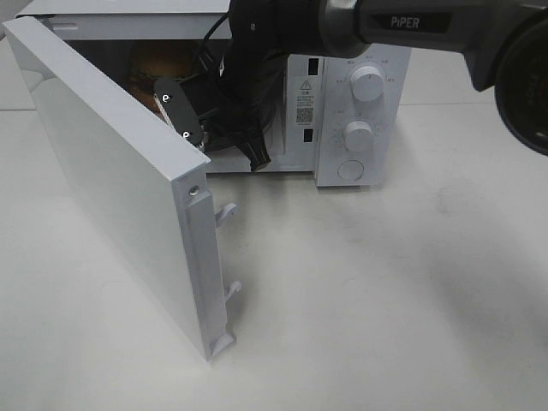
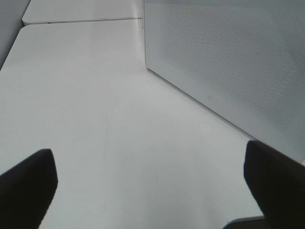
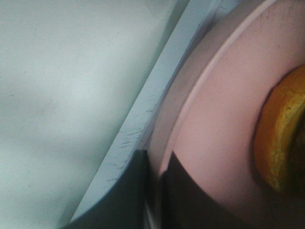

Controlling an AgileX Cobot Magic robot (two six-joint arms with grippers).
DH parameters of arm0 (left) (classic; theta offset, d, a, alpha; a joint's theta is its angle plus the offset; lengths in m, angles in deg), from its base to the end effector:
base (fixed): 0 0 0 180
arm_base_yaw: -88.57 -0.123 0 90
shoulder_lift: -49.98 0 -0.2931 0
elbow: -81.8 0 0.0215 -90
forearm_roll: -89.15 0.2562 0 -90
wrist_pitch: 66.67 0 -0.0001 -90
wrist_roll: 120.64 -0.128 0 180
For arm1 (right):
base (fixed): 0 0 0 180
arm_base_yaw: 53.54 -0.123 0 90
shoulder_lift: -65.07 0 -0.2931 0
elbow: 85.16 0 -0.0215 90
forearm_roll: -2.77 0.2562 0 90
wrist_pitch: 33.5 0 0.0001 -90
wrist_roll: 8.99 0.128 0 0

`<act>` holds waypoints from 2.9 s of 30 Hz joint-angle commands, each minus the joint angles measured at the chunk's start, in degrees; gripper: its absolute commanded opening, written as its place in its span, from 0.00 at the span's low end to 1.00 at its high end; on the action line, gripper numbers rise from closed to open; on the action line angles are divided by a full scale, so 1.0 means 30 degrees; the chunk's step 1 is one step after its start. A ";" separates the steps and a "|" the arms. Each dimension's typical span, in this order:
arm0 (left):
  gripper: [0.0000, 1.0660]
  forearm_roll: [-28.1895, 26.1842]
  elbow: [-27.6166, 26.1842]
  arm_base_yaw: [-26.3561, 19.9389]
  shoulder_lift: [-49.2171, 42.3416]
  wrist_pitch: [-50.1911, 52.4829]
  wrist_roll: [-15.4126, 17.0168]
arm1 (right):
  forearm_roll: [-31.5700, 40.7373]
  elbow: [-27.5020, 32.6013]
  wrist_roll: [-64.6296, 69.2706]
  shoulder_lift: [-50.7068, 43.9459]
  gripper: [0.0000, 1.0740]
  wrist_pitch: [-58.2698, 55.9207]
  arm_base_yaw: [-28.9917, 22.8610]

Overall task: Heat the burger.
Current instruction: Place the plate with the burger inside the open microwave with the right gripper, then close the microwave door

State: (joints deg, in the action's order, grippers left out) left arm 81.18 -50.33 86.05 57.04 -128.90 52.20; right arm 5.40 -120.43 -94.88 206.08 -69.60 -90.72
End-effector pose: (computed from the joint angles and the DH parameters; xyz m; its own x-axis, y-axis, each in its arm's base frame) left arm 0.0203 -0.0148 0.2662 -0.4477 0.0397 -0.8933 0.0926 0.9957 -0.0022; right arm 0.4435 0.3407 0.1580 0.5457 -0.8333 -0.0883 -0.6896 -0.3868 -0.6123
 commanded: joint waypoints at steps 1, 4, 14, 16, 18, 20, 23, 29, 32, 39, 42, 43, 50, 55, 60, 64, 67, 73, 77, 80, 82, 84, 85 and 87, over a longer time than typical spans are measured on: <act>0.94 -0.0172 -0.0019 0.0095 -0.0229 0.0191 0.0019 | -0.0210 -0.1089 0.0363 0.0172 0.00 0.0707 -0.0115; 0.94 -0.0172 -0.0019 0.0095 -0.0229 0.0191 0.0038 | -0.0210 -0.1413 0.0363 0.0382 0.00 0.0649 -0.0115; 0.94 -0.0172 -0.0019 0.0095 -0.0229 0.0191 0.0019 | -0.0649 -0.2158 0.1146 0.1375 0.00 0.0611 -0.0076; 0.94 -0.0172 -0.0019 0.0095 -0.0229 0.0191 0.0019 | -0.0649 -0.2349 0.1146 0.1566 0.00 0.0630 -0.0076; 0.94 -0.0172 -0.0019 0.0095 -0.0229 0.0191 0.0000 | -0.0649 -0.2387 0.1127 0.1662 0.00 0.0707 -0.0076; 0.94 -0.0172 -0.0019 0.0095 -0.0229 0.0191 0.0019 | -0.0649 -0.2387 0.1127 0.1814 0.00 0.0859 -0.0076; 0.94 -0.0172 -0.0019 0.0095 -0.0229 0.0191 0.0038 | -0.0688 -0.2387 0.1146 0.1872 0.00 0.0936 0.0019; 0.94 -0.0172 -0.0019 0.0095 -0.0229 0.0191 0.0038 | -0.0726 -0.2387 0.1585 0.1929 0.03 0.1241 0.0172; 0.94 -0.0172 -0.0019 0.0095 -0.0229 0.0191 0.0038 | -0.0879 -0.2387 0.1891 0.1929 0.07 0.1203 0.0210; 0.94 -0.0172 -0.0019 0.0095 -0.0229 0.0191 0.0038 | -0.0611 -0.2387 0.1891 0.1929 0.23 0.1127 0.0210; 0.94 -0.0172 -0.0019 0.0095 -0.0229 0.0191 0.0038 | -0.0477 -0.2177 0.1910 0.1891 0.37 0.1146 0.0191; 0.94 -0.0172 -0.0019 0.0095 -0.0229 0.0191 0.0038 | -0.0458 -0.2044 0.1910 0.1833 0.41 0.1146 0.0191; 0.94 -0.0172 -0.0019 0.0095 -0.0229 0.0191 0.0019 | 0.0095 -0.0172 0.1853 0.0840 0.52 0.1738 0.0191; 0.94 -0.0172 -0.0019 0.0095 -0.0229 0.0191 0.0019 | 0.0344 0.0840 0.1853 0.0115 0.56 0.2521 0.0191; 0.94 -0.0172 -0.0019 0.0095 -0.0229 0.0191 0.0038 | 0.0401 0.2406 0.1853 -0.0936 0.58 0.3323 0.0172; 0.94 -0.0172 -0.0019 0.0095 -0.0229 0.0191 0.0038 | 0.0401 0.4354 0.1853 -0.2024 0.62 0.4622 0.0172; 0.94 -0.0172 -0.0019 0.0095 -0.0229 0.0191 0.0038 | 0.0439 0.6322 0.1853 -0.3151 0.63 0.5806 0.0172; 0.94 -0.0172 -0.0019 0.0095 -0.0229 0.0191 0.0038 | 0.0363 0.8174 0.1853 -0.4259 0.63 0.6723 0.0172; 0.94 -0.0172 -0.0019 0.0095 -0.0229 0.0191 0.0038 | 0.0325 1.0313 0.1853 -0.5634 0.63 0.7372 0.0172; 0.94 -0.0172 -0.0019 0.0095 -0.0229 0.0191 0.0038 | 0.0325 1.1516 0.1853 -0.6360 0.63 0.7945 0.0172; 0.94 -0.0172 -0.0019 0.0095 -0.0229 0.0191 0.0038 | 0.0325 1.2490 0.1853 -0.6933 0.63 0.8327 0.0172; 0.94 -0.0172 -0.0019 0.0095 -0.0229 0.0191 0.0038 | 0.0325 1.3789 0.1853 -0.7716 0.63 0.8919 0.0172; 0.94 -0.0172 -0.0019 0.0095 -0.0229 0.0191 0.0038 | 0.0325 1.3789 0.1853 -0.7716 0.63 0.8919 0.0172; 0.94 -0.0172 -0.0019 0.0095 -0.0229 0.0191 0.0038 | 0.0325 1.4992 0.1853 -0.8480 0.63 0.9358 0.0172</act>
State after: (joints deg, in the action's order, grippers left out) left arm 81.18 -50.33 86.05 57.04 -128.90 52.20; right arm 6.15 -78.15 -89.32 182.93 -43.07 -90.44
